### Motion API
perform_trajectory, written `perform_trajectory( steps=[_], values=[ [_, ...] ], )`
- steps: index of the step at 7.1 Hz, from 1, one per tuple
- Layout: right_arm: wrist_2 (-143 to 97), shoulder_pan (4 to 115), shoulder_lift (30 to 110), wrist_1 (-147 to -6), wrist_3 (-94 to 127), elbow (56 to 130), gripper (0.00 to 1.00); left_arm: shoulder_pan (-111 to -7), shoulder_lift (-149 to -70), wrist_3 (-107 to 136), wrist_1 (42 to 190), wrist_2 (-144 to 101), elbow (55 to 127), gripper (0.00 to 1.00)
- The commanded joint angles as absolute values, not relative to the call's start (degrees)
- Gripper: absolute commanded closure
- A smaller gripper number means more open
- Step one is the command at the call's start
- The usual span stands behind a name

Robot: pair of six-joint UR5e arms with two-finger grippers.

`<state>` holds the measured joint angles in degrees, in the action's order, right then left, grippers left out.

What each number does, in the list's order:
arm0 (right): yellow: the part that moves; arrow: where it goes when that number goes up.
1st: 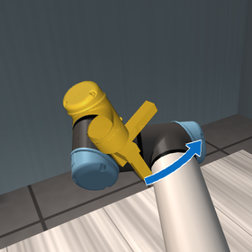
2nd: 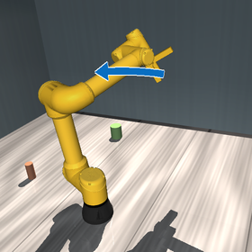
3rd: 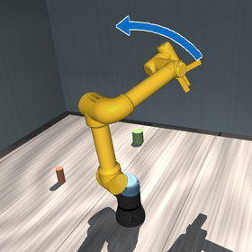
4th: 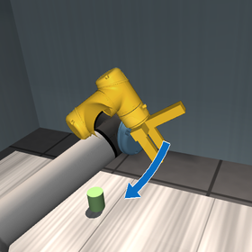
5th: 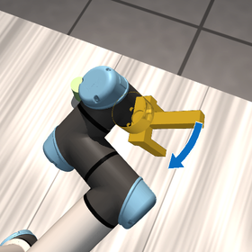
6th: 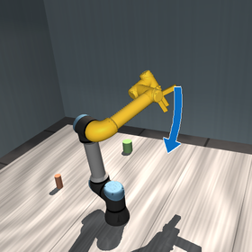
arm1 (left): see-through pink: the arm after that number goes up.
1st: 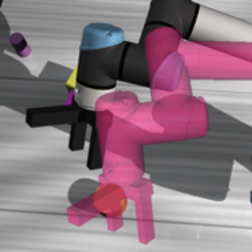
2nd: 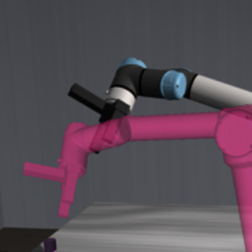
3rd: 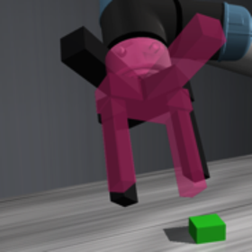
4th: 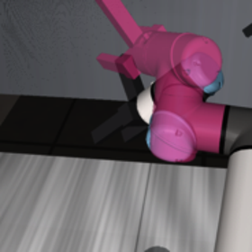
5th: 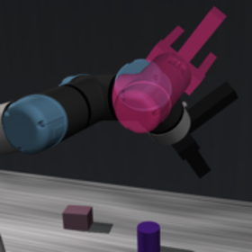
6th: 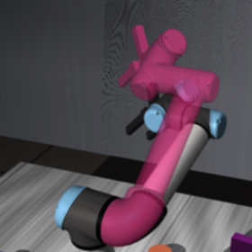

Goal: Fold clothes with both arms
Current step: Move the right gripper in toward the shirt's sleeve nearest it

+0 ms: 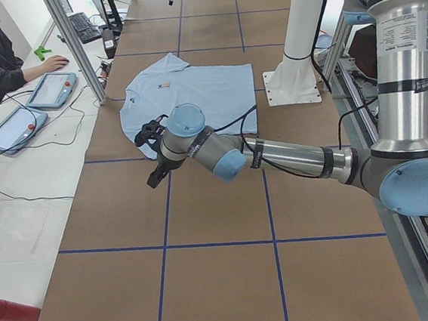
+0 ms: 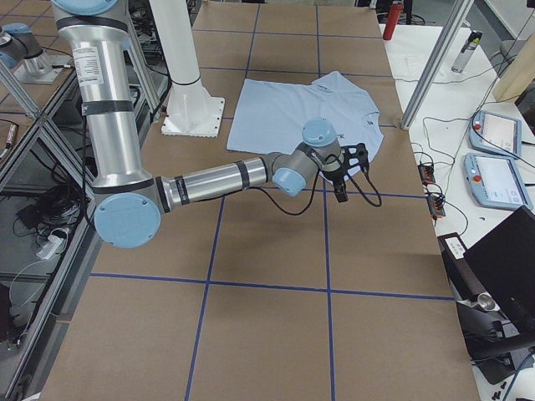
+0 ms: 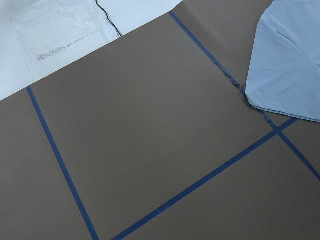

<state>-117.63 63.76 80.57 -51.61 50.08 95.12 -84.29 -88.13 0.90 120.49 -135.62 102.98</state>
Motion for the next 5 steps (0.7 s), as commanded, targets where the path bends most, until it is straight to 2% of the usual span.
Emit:
perform_trajectory(
  steps=[1, 2, 3, 5],
  values=[
    [-103.8, 51.9, 72.9, -49.3, 60.3, 87.9, 0.11, -84.3, -88.0, 0.9, 120.5, -135.6, 103.0, 0.0],
    [-101.0, 49.2, 70.8, -46.7, 61.2, 83.6, 0.26, -84.3, -88.0, 0.9, 120.5, -135.6, 103.0, 0.0],
    [-100.7, 47.9, 69.9, -43.5, 61.2, 80.2, 0.35, -84.3, -88.0, 0.9, 120.5, -135.6, 102.9, 0.0],
    [-99.2, 46.6, 69.4, -42.6, 61.2, 77.8, 0.4, -84.3, -88.0, 0.9, 120.5, -135.6, 102.8, 0.0]
  ],
)
